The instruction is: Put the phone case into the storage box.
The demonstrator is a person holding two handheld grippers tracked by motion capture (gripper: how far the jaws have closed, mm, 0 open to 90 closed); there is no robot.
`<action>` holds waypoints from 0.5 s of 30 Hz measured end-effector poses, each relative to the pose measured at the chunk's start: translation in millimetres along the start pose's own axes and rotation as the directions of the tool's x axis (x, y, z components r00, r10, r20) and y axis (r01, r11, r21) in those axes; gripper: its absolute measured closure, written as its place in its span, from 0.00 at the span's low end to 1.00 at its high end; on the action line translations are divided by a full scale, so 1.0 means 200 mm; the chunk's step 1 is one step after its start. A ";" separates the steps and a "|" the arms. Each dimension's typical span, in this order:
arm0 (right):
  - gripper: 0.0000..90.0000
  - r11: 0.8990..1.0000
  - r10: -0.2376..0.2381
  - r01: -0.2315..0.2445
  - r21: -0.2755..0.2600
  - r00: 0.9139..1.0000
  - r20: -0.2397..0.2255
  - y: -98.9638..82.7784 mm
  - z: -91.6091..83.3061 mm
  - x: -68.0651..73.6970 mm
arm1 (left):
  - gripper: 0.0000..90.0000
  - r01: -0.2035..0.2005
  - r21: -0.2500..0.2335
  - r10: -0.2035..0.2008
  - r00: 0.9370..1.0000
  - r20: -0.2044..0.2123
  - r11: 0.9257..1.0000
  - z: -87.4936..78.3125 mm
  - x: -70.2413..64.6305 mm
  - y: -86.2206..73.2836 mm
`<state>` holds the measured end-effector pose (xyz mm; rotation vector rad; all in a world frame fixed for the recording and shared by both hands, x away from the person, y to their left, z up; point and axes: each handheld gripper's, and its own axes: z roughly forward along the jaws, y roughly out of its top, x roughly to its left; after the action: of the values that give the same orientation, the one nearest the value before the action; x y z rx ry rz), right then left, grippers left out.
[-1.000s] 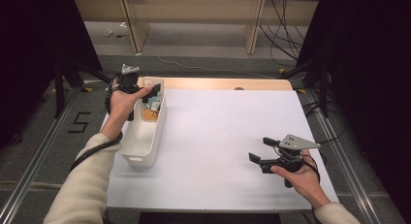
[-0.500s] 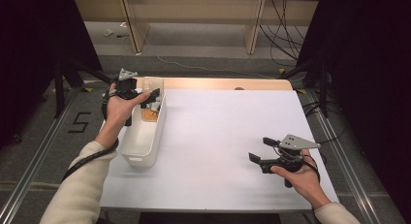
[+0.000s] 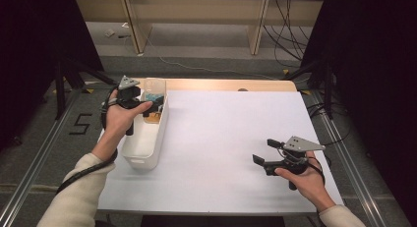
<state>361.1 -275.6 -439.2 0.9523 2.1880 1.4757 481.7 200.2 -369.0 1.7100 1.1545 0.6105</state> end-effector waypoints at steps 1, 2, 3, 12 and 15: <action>0.18 1.000 0.000 0.000 0.001 1.000 0.000 0.00 0.00 0.00 | 0.04 -0.001 -0.001 0.001 1.000 0.006 1.000 -0.01 -0.01 0.00; 0.18 1.000 0.001 -0.001 0.001 1.000 0.000 0.00 0.00 0.00 | 0.04 -0.003 -0.002 0.003 1.000 0.012 1.000 -0.01 -0.02 -0.01; 0.18 1.000 0.000 0.000 0.000 1.000 0.000 0.00 0.00 0.00 | 0.04 -0.005 -0.002 0.005 1.000 0.015 1.000 -0.02 -0.02 -0.01; 0.18 1.000 -0.001 0.001 -0.001 1.000 -0.001 0.00 0.00 0.00 | 0.05 -0.019 -0.004 0.019 0.999 0.046 1.000 -0.05 -0.08 -0.05; 0.18 1.000 0.000 0.000 -0.001 1.000 -0.001 0.00 0.00 0.00 | 0.05 -0.024 -0.004 0.024 0.998 0.059 1.000 -0.06 -0.10 -0.07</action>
<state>361.0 -275.7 -438.8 0.9515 2.1874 1.4778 457.3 189.3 -373.7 1.7302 1.0927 0.5718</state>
